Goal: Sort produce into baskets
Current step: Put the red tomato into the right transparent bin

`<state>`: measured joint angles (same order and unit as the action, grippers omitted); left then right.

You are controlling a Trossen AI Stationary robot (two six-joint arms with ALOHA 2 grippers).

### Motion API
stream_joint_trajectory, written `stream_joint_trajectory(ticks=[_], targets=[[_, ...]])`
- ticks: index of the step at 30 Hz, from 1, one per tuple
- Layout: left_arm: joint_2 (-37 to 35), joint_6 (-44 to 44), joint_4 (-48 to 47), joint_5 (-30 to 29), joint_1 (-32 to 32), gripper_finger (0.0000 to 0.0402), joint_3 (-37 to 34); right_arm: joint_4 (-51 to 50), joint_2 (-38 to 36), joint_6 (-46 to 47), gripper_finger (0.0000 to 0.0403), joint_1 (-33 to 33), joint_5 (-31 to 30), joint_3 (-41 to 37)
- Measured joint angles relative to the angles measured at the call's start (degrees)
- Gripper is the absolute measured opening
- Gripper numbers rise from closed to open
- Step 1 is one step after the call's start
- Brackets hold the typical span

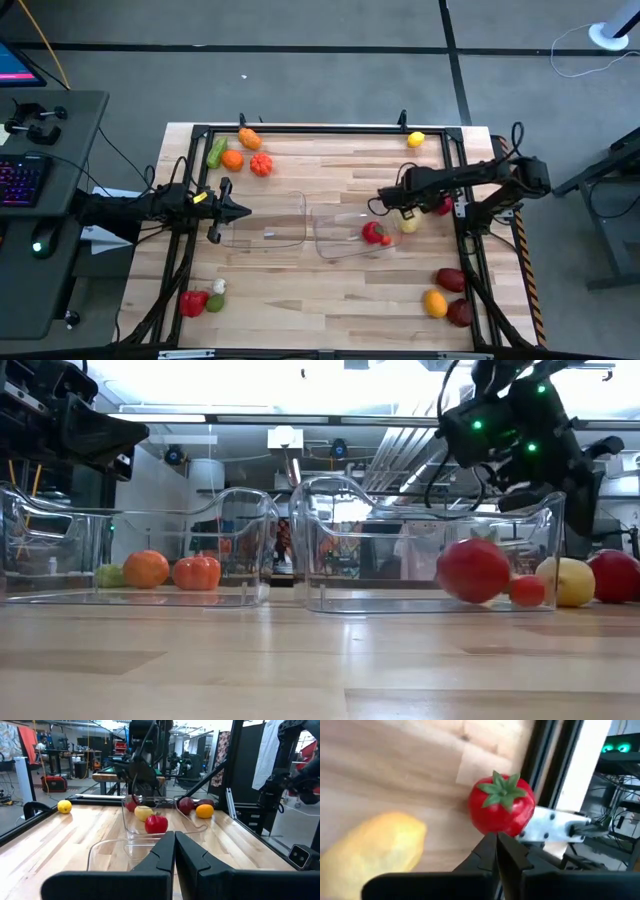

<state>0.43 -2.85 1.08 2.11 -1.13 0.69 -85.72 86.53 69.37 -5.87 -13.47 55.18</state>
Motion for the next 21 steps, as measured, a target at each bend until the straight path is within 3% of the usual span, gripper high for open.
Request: stream_joint_trajectory(ticks=[10,16,21], targets=[[0.00,0.00,0.00,0.00,0.00,0.0000,-0.01,0.19,-0.01,9.54,0.0000,-6.48,-4.67,-8.72],[0.00,0.00,0.02,0.00,0.00,0.0000,0.01,-0.72,0.00,14.20,0.0000,-9.56,-12.47,-8.11],[0.00,0.02,0.02,0.00,0.00,0.0000,0.02,-0.54,0.01,13.05,0.0000,-13.88,-13.95,-8.11]])
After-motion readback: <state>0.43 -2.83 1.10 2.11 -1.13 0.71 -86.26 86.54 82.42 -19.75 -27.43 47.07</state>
